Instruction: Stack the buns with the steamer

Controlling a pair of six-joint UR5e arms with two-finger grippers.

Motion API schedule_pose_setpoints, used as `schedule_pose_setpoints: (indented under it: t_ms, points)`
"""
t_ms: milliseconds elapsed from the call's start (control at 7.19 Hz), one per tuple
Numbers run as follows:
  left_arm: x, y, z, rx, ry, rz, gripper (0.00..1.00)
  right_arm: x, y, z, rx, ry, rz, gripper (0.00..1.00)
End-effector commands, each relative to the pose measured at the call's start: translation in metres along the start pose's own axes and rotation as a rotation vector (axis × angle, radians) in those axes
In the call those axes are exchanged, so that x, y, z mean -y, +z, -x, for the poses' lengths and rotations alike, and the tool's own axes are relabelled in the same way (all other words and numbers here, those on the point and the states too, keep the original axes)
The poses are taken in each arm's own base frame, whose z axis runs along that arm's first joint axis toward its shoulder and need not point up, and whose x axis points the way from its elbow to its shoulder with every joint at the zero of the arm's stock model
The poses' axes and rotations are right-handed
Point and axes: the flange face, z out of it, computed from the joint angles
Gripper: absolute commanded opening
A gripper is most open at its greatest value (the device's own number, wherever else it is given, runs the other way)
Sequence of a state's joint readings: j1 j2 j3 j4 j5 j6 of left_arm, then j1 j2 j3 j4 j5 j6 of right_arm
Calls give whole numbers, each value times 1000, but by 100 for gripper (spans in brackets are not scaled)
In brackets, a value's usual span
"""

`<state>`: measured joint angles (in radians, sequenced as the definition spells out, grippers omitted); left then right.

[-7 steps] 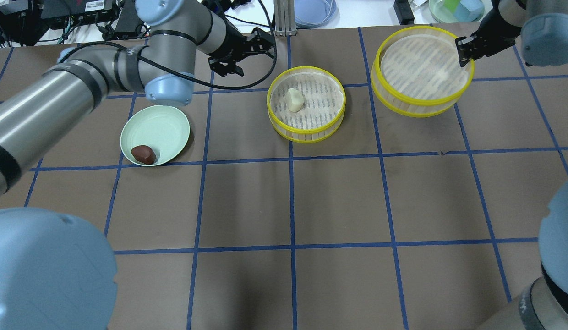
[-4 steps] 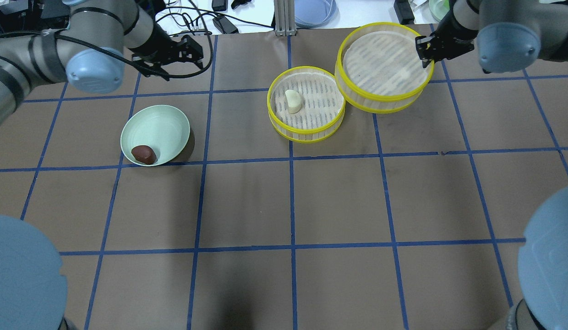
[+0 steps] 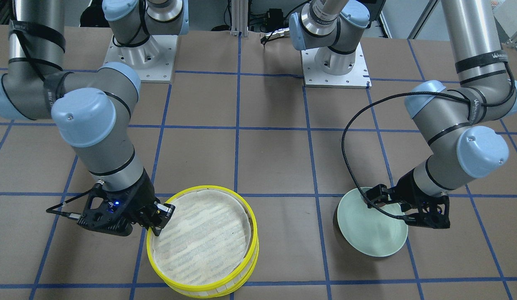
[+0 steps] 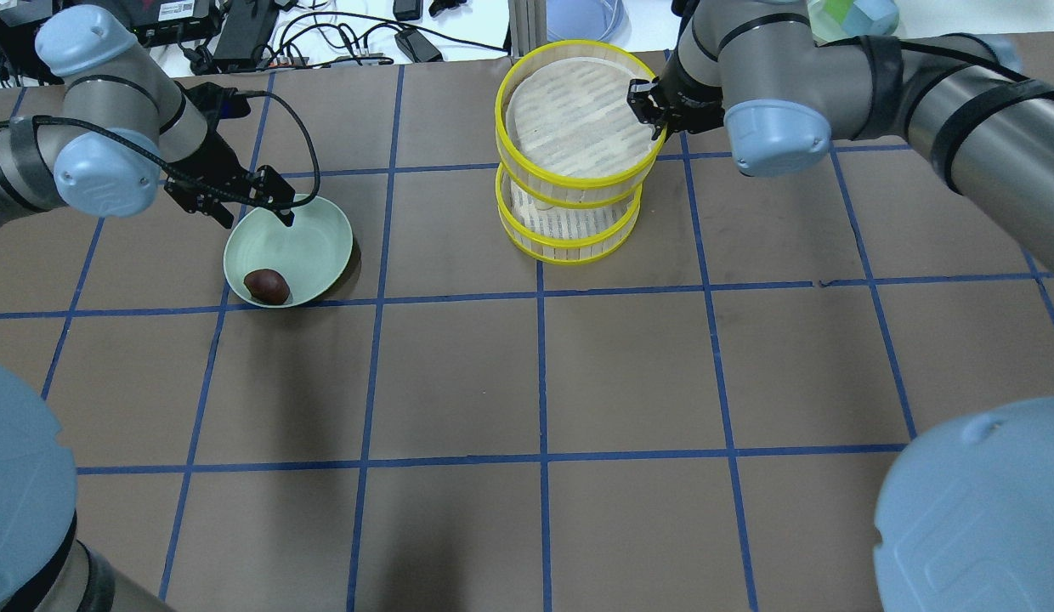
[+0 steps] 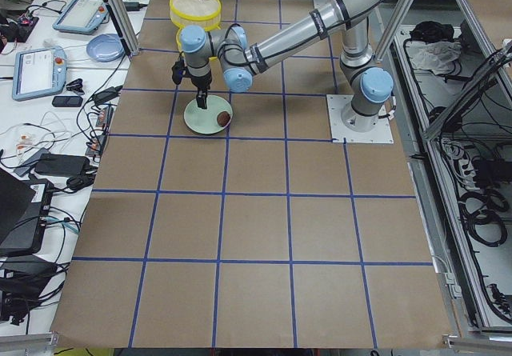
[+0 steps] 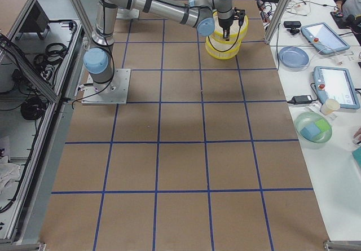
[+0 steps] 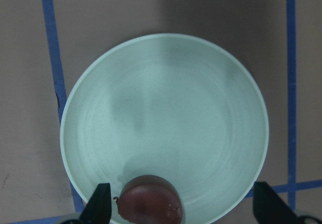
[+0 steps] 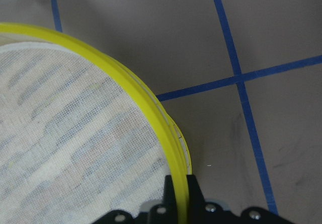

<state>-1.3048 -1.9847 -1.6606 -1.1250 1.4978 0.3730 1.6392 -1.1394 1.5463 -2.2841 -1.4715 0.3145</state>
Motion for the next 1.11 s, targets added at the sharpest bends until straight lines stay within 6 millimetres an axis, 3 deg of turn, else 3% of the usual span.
schedule_pose_setpoints:
  t_ms: [0,278,557,696,835,974]
  points:
    - [-5,31,7,0,163,63,100,-2,29,-1,-40,-10,16,0]
    - [-4,50,11,4,226,101,97,-4,45,-3,-51,-59,44,0]
    - [2,65,15,9,322,91,92,-10,50,-3,-63,-68,97,0]
    - [2,70,16,3,320,98,85,-11,49,-1,-60,-66,96,0]
    - [2,72,16,2,323,102,60,-12,49,0,-56,-62,96,0]
    - [1,72,19,25,327,117,18,-9,45,2,-50,-62,77,0]
